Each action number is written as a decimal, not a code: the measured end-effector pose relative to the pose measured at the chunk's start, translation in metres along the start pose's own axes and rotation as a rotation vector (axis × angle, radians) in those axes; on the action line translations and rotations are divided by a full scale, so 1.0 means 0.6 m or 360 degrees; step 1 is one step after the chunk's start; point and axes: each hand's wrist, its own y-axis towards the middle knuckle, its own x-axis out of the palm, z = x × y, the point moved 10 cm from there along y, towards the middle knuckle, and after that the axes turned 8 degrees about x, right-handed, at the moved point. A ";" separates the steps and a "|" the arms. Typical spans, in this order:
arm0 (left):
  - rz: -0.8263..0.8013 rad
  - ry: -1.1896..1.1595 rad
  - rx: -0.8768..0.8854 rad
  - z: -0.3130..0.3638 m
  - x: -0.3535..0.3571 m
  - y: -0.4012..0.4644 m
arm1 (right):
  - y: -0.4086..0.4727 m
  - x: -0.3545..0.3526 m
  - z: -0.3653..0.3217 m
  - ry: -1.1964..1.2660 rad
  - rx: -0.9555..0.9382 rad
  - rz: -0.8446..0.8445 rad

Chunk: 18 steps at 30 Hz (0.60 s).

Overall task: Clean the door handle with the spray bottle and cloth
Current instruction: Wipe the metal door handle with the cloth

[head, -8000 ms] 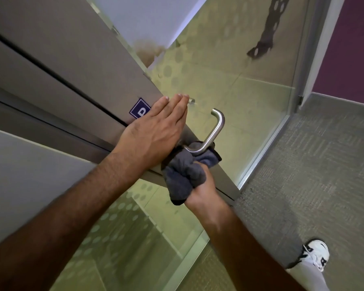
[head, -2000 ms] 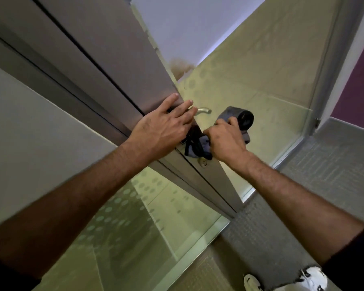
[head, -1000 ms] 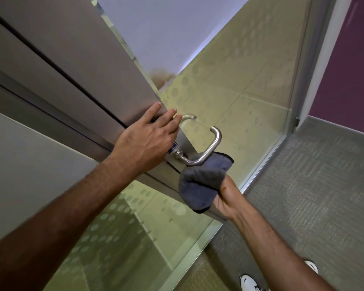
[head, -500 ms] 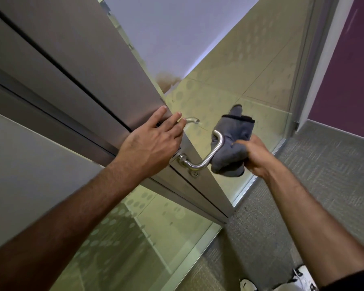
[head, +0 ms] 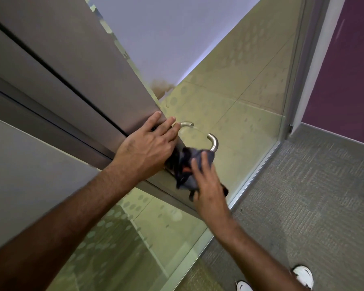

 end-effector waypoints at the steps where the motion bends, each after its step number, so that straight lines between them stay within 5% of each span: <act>1: -0.0005 0.0001 -0.0004 0.000 0.000 0.000 | -0.020 0.019 -0.011 -0.0128 -0.0042 -0.0094; 5: 0.0018 -0.0018 0.0008 0.001 -0.002 -0.001 | -0.059 0.029 -0.020 0.0057 -0.0276 -0.0344; 10: 0.0071 -0.0004 -0.0003 0.000 -0.001 -0.002 | 0.017 -0.148 0.049 0.0414 -0.0068 0.0578; 12: 0.0095 0.0017 0.0001 0.001 -0.001 -0.003 | 0.079 -0.187 0.060 0.0333 0.0042 0.0650; 18: 0.0131 0.0056 -0.0032 -0.001 -0.005 -0.003 | 0.246 -0.107 0.046 0.0006 0.0017 -0.0467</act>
